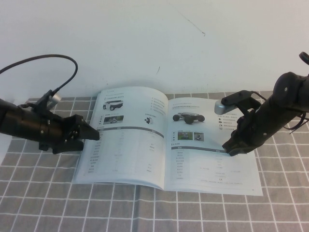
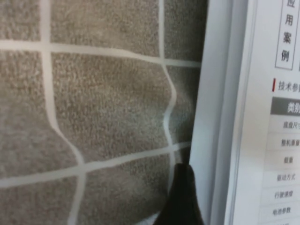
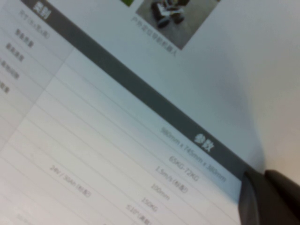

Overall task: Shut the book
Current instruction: Close the open book

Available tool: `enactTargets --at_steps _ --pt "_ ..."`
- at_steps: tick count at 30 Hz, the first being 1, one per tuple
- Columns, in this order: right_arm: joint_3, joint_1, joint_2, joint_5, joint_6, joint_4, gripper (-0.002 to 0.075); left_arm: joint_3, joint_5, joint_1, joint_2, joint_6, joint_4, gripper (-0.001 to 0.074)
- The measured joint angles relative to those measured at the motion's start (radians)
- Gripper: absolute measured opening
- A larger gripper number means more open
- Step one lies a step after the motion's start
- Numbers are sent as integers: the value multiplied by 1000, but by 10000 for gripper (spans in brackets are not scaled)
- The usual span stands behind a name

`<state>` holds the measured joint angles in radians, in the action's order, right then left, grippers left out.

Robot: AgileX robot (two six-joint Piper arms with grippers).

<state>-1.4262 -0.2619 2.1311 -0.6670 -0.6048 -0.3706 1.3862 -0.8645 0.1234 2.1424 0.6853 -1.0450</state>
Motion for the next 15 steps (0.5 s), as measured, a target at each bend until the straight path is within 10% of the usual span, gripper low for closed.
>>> enactTargets --at_steps 15 --pt "0 0 0 0 0 0 -3 0 -162 -14 35 116 -203 532"
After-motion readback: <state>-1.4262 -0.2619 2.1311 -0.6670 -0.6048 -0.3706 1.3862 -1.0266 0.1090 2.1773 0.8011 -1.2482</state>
